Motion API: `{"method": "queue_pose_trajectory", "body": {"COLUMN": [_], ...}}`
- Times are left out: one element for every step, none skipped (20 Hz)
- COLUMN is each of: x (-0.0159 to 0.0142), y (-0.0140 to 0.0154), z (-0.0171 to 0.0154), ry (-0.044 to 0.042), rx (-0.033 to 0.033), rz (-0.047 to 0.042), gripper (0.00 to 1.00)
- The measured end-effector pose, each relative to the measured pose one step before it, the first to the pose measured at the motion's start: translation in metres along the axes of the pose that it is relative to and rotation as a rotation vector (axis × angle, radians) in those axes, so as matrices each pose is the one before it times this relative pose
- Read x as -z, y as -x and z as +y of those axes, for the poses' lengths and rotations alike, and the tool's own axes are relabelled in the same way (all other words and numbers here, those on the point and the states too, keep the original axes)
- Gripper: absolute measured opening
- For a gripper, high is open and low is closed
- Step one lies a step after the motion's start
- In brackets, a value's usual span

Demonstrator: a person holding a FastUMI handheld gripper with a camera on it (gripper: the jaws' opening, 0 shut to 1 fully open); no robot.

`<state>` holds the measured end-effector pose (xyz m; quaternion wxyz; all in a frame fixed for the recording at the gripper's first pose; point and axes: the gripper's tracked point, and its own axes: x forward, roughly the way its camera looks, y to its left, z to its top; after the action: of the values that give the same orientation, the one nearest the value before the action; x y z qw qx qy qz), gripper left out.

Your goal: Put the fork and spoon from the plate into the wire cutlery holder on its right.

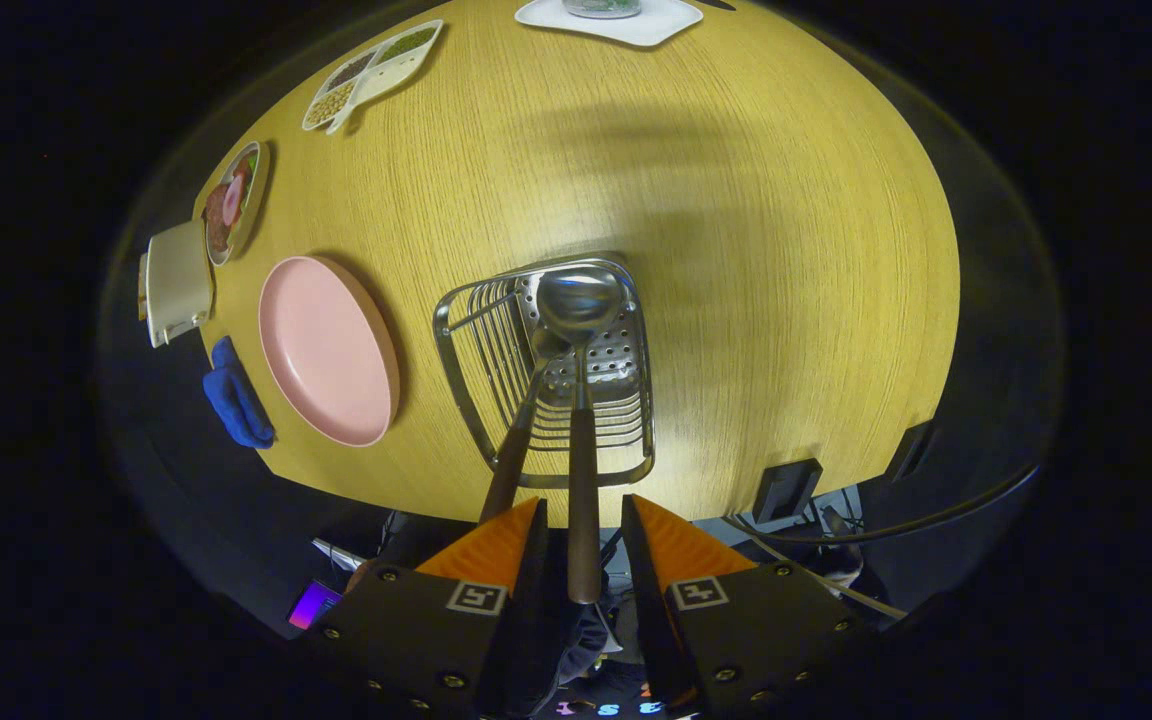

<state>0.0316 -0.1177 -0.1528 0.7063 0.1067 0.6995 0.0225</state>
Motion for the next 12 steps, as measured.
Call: {"method": "queue_pose_trajectory", "body": {"x": [0.00153, 0.00268, 0.00261, 0.0027, 0.0025, 0.00261, 0.00263, 0.00319, 0.00327, 0.00452, 0.00378, 0.00558], "y": [0.00017, 0.00149, 0.00021, 0.00012, 0.00176, 0.00284, 0.00419, 0.00484, 0.00446, 0.00477, 0.00642, 0.00584], "z": [0.00101, 0.00054, 0.00111, 0.00108, 0.00161, 0.00191, 0.00186, 0.0023, 0.00198, 0.00249, 0.00304, 0.00237], "ry": [-0.00301, 0.0024, 0.00272, 0.00281, 0.00262, 0.0003, -0.00189, -0.00393, -0.00608, -0.00742, -0.00576, -0.00405], "rx": [-0.00743, -0.00346, -0.00313, -0.00403, -0.00547, -0.00659, -0.01175, -0.0145, -0.01734, -0.0193, -0.01963, -0.02005], "rz": [-0.00734, -0.00458, -0.00576, -0.00598, -0.00747, -0.0092, -0.00832, -0.01201, -0.01312, -0.01828, -0.02152, -0.02217], "gripper": [0.45, 0.45, 0.45, 0.45, 0.45, 0.45, 0.45, 0.45, 0.45, 0.45, 0.45, 0.45]}}
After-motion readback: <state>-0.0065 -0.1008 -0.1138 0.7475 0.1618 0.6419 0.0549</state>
